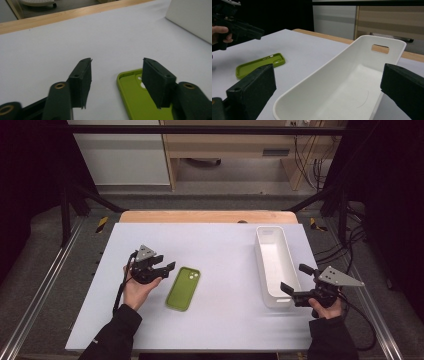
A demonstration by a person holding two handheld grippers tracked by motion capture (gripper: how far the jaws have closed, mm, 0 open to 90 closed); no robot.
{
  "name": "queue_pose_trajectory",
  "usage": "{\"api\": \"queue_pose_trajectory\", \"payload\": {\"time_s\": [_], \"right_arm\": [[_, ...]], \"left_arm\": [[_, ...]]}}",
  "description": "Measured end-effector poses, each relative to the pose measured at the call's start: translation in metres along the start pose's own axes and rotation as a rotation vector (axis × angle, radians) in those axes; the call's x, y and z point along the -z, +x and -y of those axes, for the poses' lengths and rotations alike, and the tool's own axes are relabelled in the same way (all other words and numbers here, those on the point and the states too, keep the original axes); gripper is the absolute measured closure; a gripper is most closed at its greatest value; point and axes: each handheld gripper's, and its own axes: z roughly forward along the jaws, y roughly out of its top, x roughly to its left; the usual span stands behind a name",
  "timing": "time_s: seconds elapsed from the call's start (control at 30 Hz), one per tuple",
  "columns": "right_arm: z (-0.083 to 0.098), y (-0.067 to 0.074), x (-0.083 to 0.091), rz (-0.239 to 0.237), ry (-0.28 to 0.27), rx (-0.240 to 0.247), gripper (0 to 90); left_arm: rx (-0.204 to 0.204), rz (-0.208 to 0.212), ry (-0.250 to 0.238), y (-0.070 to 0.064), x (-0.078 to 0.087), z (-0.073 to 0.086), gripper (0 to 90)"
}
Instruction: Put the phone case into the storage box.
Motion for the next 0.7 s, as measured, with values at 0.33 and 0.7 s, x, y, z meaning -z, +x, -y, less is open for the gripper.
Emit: {"api": "queue_pose_trajectory", "payload": {"time_s": [0.33,0.7], "right_arm": [[0.0,0.0,0.001,0.002,-0.002,0.0,0.5],[0.0,0.0,0.001,0.001,-0.003,0.003,0.5]], "left_arm": [[-0.016,0.051,-0.067,-0.01,0.031,-0.013,9.8],[-0.014,0.055,-0.061,-0.018,0.045,-0.011,2.1]]}}
